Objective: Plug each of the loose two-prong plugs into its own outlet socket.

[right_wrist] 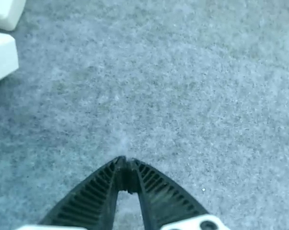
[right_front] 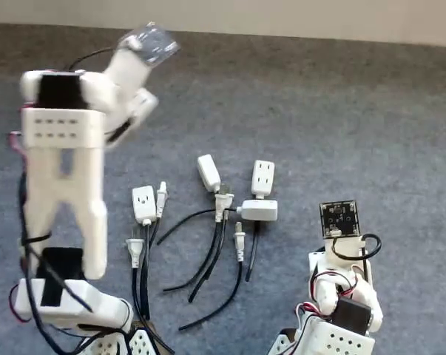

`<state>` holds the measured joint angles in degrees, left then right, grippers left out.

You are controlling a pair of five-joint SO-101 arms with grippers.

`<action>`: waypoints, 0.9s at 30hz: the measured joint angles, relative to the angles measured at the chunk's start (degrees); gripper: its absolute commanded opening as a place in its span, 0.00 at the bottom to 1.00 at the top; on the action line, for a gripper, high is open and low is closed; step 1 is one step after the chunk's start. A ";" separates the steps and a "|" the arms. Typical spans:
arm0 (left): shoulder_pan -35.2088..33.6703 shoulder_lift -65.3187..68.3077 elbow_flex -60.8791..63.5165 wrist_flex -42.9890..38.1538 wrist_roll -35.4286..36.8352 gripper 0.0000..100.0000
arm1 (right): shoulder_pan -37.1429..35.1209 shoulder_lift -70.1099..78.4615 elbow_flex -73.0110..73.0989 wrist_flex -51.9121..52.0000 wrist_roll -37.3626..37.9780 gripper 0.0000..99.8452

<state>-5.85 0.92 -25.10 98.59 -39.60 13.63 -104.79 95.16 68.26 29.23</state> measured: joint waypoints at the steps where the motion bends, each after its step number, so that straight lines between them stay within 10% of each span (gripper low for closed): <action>1: -2.29 0.00 0.26 1.41 -3.25 0.06 | 0.00 0.00 0.00 0.00 0.00 0.01; 12: -27.87 0.18 31.12 -6.42 -37.63 0.04 | 0.00 0.00 0.00 0.00 0.00 0.01; 27: -24.44 -16.09 83.69 -37.45 -39.74 0.04 | 0.00 0.00 0.00 0.00 0.09 0.01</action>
<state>-30.29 -15.16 58.59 61.14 -79.34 13.63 -104.79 95.16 68.26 29.32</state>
